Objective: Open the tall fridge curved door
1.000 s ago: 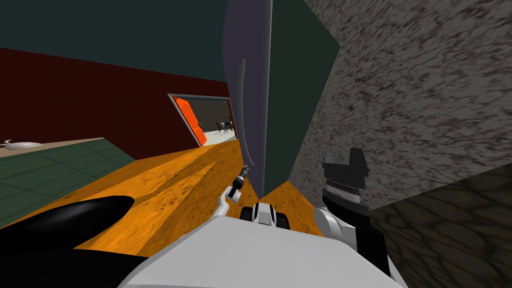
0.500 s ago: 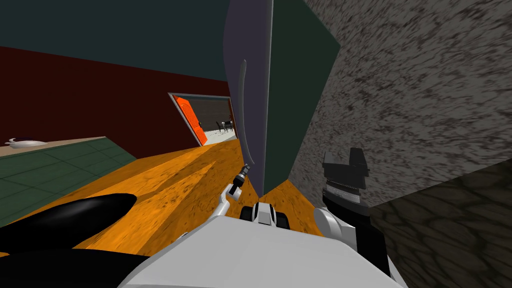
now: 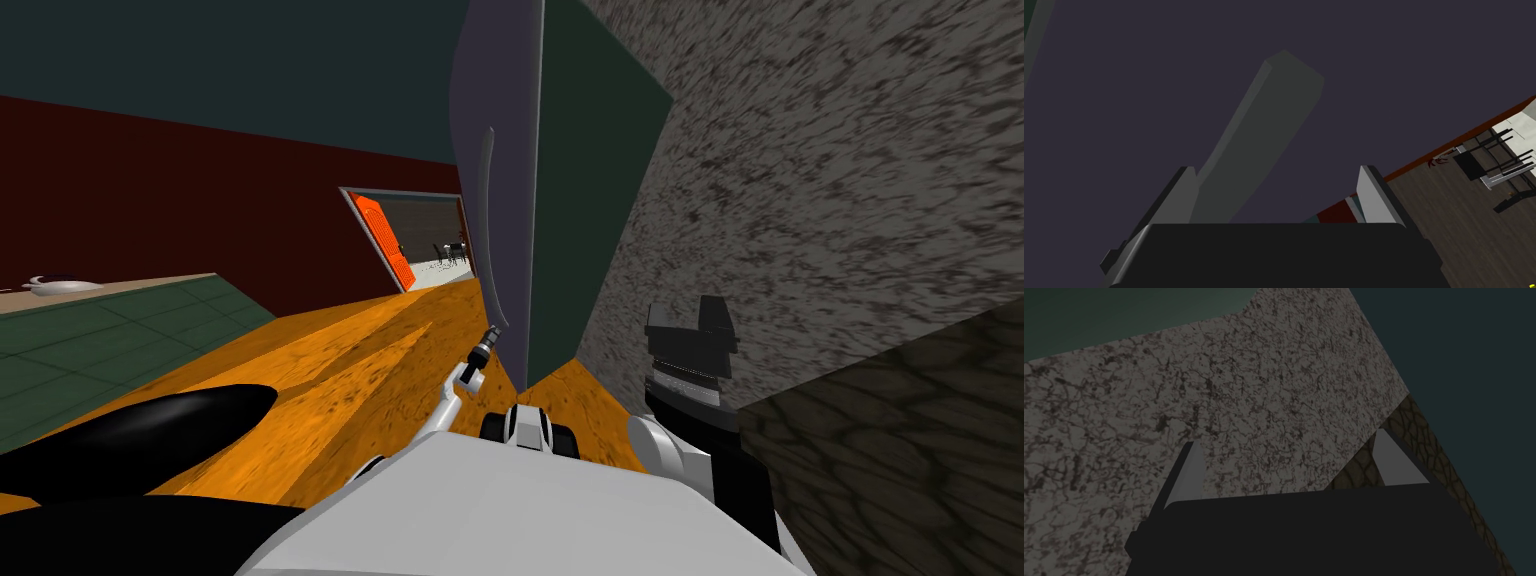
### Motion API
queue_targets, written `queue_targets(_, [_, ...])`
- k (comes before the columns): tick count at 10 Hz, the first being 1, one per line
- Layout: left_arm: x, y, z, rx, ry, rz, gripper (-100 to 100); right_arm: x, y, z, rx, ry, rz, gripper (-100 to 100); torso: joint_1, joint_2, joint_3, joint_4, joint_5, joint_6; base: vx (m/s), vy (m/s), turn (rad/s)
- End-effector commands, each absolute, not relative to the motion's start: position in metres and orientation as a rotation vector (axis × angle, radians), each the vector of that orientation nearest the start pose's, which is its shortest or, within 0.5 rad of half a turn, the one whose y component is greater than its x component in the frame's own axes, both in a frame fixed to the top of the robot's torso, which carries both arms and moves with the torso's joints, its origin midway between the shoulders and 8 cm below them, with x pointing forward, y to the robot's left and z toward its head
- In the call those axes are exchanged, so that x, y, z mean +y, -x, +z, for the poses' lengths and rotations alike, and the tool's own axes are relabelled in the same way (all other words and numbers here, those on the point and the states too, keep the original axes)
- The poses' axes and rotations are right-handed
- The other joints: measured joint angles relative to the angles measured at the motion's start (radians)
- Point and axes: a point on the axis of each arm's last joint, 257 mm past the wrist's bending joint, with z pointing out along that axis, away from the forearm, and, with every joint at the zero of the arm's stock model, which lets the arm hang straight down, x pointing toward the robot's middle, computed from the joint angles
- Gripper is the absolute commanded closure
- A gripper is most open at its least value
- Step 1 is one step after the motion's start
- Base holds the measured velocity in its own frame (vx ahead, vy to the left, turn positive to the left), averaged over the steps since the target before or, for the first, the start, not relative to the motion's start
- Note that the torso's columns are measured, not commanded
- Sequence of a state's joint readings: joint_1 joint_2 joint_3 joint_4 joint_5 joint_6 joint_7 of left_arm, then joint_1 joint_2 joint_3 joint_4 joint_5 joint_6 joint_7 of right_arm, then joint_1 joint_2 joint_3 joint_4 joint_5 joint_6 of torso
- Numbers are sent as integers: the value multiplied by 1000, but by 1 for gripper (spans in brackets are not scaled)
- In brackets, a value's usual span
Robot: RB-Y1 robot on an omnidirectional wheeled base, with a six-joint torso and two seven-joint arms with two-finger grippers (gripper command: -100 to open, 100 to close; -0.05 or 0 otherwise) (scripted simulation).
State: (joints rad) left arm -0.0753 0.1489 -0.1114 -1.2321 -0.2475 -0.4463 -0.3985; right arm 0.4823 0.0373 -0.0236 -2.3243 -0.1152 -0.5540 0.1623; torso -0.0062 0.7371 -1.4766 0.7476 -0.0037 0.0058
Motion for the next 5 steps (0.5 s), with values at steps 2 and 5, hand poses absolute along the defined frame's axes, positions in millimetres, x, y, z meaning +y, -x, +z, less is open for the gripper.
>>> queue_targets(2, [168,-548,-228,1421,365,-840,-100,-300,-320,59,468,-608,1223,0,4,0,0,-9,3,-5,-8,-12,-12])
queue_targets(5, [166,-561,-214,1432,364,-813,-100,-300,-321,59,468,-608,1223,0,6,2,1,-9,4,-5,-50,-10,9])
